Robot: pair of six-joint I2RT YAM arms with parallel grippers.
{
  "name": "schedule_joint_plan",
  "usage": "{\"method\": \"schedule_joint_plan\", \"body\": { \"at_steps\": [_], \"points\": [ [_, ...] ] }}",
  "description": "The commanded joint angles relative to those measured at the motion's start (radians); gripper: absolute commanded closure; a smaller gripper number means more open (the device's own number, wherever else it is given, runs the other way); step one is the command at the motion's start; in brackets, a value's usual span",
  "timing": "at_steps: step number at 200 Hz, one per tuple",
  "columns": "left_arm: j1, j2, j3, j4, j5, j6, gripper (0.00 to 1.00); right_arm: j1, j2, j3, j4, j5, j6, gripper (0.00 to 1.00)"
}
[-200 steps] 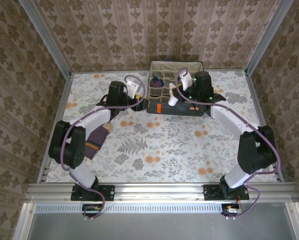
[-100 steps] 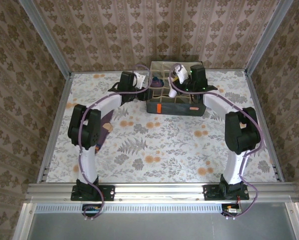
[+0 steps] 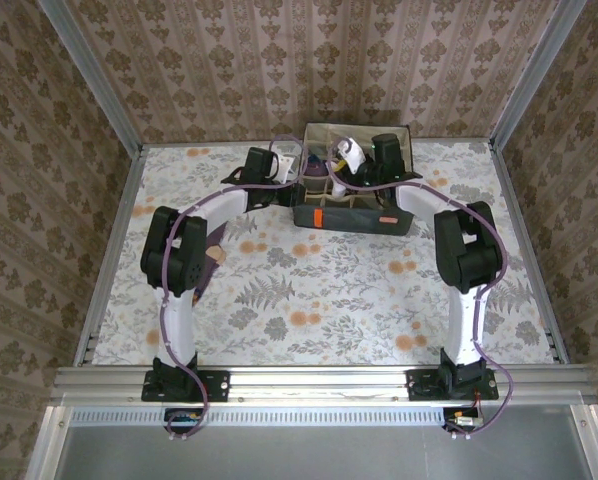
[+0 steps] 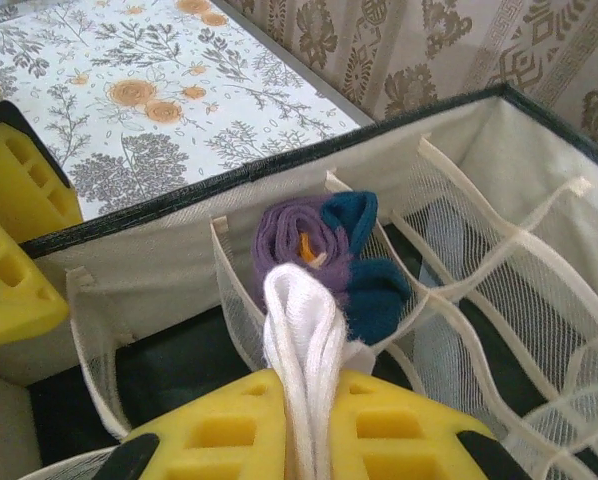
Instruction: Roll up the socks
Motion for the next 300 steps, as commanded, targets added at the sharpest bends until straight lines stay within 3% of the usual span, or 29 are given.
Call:
{"method": "schedule_joint_plan", "body": {
  "at_steps": [1, 64, 135, 198, 214, 221, 251, 300],
  "points": [
    [0.005, 0.027, -0.023, -0.048, 0.012, -0.007, 0.78, 0.001, 0.033, 0.051, -0.035, -0.018, -0.074, 1.0],
    [0.009, 0.03, -0.024, -0.071, 0.014, -0.007, 0.84, -0.005, 0.054, 0.088, -0.068, -0.015, -0.131, 0.99],
    [0.011, 0.024, -0.023, -0.077, -0.038, -0.04, 0.88, -0.006, -0.081, -0.084, -0.072, -0.068, -0.211, 0.97],
    [0.011, 0.012, -0.016, -0.07, -0.049, -0.053, 0.88, -0.006, -0.084, -0.118, -0.089, -0.056, -0.199, 0.9],
    [0.012, 0.007, -0.014, -0.072, -0.055, -0.051, 0.87, -0.006, -0.097, -0.136, -0.063, -0.059, -0.175, 0.84],
    [0.012, 0.005, -0.013, -0.073, -0.057, -0.05, 0.87, -0.005, -0.105, -0.144, -0.055, -0.062, -0.164, 0.73],
    [0.011, -0.002, -0.008, -0.076, -0.061, -0.049, 0.86, -0.005, -0.12, -0.158, -0.05, -0.059, -0.123, 0.47],
    [0.012, -0.029, 0.006, -0.095, -0.057, -0.025, 0.84, -0.015, -0.183, -0.16, 0.013, -0.017, -0.017, 0.35]
  ]
}}
